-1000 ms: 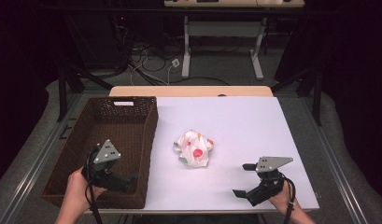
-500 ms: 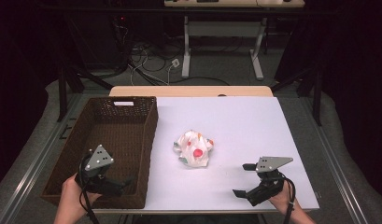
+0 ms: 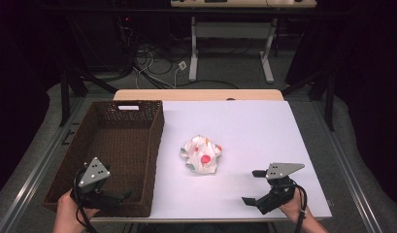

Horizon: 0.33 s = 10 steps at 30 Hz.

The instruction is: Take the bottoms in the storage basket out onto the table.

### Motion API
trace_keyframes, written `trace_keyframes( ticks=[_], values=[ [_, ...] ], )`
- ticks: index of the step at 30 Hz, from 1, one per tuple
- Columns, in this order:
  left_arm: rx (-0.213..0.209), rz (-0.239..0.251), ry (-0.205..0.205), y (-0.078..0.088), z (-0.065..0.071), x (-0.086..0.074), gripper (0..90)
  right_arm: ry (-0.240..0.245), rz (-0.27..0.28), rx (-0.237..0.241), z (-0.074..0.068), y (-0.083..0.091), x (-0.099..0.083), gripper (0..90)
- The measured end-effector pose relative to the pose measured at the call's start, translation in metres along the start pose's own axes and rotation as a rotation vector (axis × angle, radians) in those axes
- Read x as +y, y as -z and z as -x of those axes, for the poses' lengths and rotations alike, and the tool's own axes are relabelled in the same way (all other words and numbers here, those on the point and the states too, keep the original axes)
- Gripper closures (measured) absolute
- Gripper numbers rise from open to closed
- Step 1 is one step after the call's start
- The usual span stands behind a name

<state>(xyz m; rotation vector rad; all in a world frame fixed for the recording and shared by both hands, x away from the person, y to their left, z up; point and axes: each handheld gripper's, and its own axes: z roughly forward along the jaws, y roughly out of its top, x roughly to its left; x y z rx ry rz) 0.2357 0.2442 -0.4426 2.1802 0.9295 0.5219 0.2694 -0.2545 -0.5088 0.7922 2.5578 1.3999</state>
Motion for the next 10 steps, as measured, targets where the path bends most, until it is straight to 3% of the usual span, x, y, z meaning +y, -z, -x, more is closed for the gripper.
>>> trace_keyframes(
  ticks=[10],
  values=[
    [-0.002,0.041,0.028,0.0059,-0.0003,-0.0052,0.0,-0.006,0.0,0.005,0.0008,0.0001,-0.0005,0.2]
  ],
)
